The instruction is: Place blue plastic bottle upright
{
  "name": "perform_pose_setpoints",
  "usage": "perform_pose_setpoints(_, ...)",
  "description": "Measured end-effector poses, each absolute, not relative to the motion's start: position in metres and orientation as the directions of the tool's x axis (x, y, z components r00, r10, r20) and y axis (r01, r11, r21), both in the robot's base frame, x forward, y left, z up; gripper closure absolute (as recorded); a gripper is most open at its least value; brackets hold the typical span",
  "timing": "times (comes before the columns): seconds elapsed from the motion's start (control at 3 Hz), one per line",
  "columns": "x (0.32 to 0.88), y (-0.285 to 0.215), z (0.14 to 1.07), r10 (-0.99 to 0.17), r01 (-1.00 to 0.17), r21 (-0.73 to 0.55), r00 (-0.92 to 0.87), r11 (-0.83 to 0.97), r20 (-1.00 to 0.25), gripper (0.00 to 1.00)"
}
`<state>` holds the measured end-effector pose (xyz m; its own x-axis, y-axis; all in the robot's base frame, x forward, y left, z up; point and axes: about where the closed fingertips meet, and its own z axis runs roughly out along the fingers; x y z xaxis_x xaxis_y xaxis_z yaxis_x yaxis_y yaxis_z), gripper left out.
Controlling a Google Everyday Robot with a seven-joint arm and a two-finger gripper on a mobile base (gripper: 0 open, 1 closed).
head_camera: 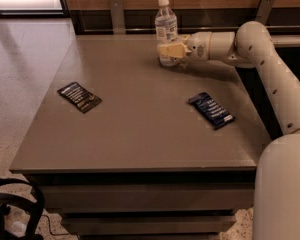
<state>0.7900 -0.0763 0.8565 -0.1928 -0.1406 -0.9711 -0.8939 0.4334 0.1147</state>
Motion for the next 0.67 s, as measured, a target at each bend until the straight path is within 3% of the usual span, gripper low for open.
perform_pose_setpoints(0.67, 0.7898, -0.0765, 0.8599, -0.140, -0.894, 0.116, -0.194, 0.434, -0.971, 0.99)
